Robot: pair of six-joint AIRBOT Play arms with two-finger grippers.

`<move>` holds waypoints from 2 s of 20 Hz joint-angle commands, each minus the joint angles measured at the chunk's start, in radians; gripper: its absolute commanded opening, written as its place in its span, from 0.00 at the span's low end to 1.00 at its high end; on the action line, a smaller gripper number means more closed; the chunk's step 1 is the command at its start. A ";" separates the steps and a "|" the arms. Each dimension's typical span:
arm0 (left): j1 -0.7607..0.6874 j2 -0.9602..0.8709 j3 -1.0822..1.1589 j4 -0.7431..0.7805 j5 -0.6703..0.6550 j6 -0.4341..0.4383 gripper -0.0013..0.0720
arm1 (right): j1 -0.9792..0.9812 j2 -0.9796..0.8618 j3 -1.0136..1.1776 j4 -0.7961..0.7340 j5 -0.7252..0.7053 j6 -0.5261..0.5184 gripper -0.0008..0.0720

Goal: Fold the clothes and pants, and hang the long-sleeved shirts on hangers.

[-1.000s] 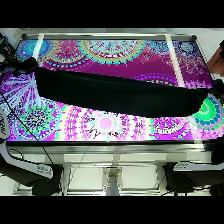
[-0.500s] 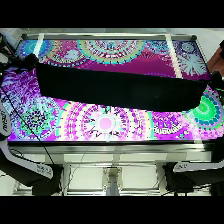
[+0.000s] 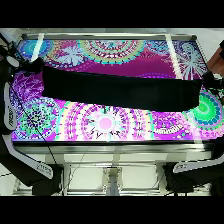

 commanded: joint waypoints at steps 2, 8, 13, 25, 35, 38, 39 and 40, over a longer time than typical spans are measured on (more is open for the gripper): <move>-0.004 -0.019 0.001 -0.003 0.056 0.000 0.05 | 0.049 -0.061 0.000 0.007 -0.060 0.008 0.05; -0.003 -0.034 0.001 -0.003 0.076 0.001 0.05 | 0.082 -0.079 0.001 0.023 -0.162 0.038 0.06; -0.003 -0.023 0.003 -0.003 0.073 0.006 0.44 | 0.081 -0.069 0.004 0.025 -0.169 0.037 0.71; 0.070 0.082 0.007 0.125 -0.404 0.156 0.65 | 0.081 -0.064 0.364 -0.238 0.458 0.020 0.73; 0.082 -0.048 0.007 -0.002 -0.524 0.196 0.89 | 0.091 -0.066 0.364 -0.248 0.645 -0.039 0.73; 0.082 -0.056 0.007 0.051 -0.471 0.164 0.89 | 0.121 -0.066 0.364 -0.249 0.633 -0.055 0.73; 0.084 -0.057 0.007 0.050 -0.463 0.163 0.89 | 0.135 -0.066 0.363 -0.249 0.623 -0.055 0.73; 0.085 -0.061 0.007 0.050 -0.461 0.163 0.89 | 0.147 -0.066 0.363 -0.249 0.612 -0.055 0.73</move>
